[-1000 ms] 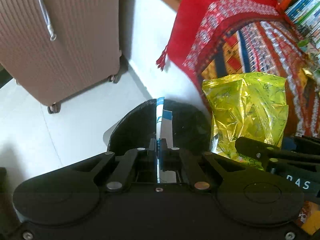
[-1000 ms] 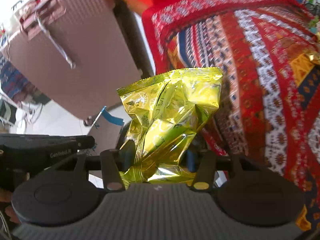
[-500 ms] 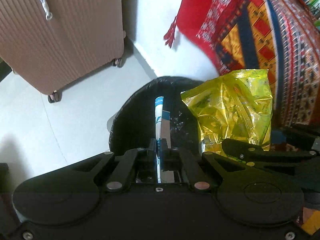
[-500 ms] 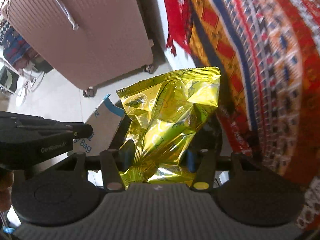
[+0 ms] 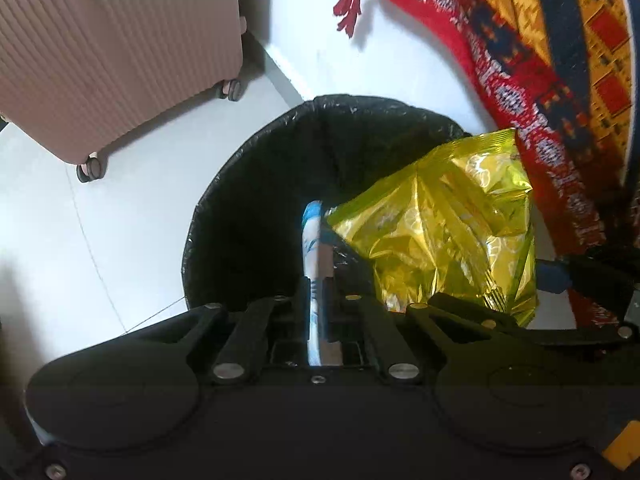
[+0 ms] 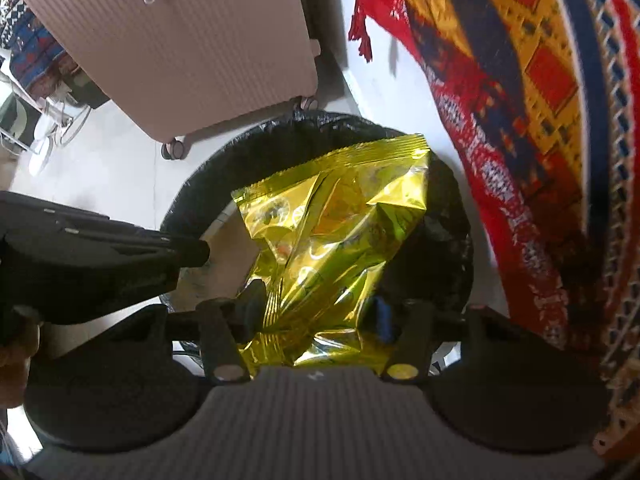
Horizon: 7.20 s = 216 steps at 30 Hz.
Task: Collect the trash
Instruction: 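Open both tools to drop the foil bag and paper bag into the bin, then move both tools back over the remaining wrappers on the rug, then grasp a gold candy wrapper with the right tool while the left tool grasps another, then carry both gold candy wrappers to the black trash bin, then open both tools to drop the gold wrappers into the bin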
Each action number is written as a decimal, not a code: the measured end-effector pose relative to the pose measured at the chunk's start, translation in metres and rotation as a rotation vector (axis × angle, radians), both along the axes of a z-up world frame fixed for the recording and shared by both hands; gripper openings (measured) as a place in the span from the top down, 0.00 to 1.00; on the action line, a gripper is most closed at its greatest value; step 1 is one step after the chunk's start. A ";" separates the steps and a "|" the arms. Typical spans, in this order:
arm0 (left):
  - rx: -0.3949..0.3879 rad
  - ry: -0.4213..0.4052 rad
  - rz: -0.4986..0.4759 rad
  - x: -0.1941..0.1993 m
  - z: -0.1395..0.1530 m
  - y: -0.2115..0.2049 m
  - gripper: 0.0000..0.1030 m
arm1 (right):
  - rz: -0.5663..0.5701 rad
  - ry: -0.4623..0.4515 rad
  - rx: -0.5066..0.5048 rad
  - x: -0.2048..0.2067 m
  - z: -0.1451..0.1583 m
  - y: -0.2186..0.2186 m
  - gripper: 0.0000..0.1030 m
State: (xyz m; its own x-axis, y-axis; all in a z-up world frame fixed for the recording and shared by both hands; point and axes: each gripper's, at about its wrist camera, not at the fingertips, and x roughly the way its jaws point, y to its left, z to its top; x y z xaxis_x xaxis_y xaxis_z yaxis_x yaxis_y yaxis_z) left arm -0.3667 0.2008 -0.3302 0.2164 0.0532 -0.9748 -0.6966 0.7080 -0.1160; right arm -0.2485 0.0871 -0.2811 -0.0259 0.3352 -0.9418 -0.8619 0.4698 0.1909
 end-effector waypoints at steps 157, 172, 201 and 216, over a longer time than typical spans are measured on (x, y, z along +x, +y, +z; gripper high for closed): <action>0.257 -0.422 -0.352 0.234 0.255 -0.134 0.76 | -0.453 -0.248 0.224 0.184 0.228 -0.180 0.45; 0.282 -0.383 -0.244 0.134 0.254 -0.085 0.76 | -0.359 -0.238 0.246 0.113 0.236 -0.129 0.45; 0.127 -0.099 -0.055 0.012 0.074 -0.018 0.76 | -0.121 -0.078 0.197 0.008 0.098 -0.036 0.45; 0.024 -0.036 -0.075 0.008 -0.001 -0.012 0.74 | -0.136 -0.046 0.124 0.002 0.035 -0.023 0.32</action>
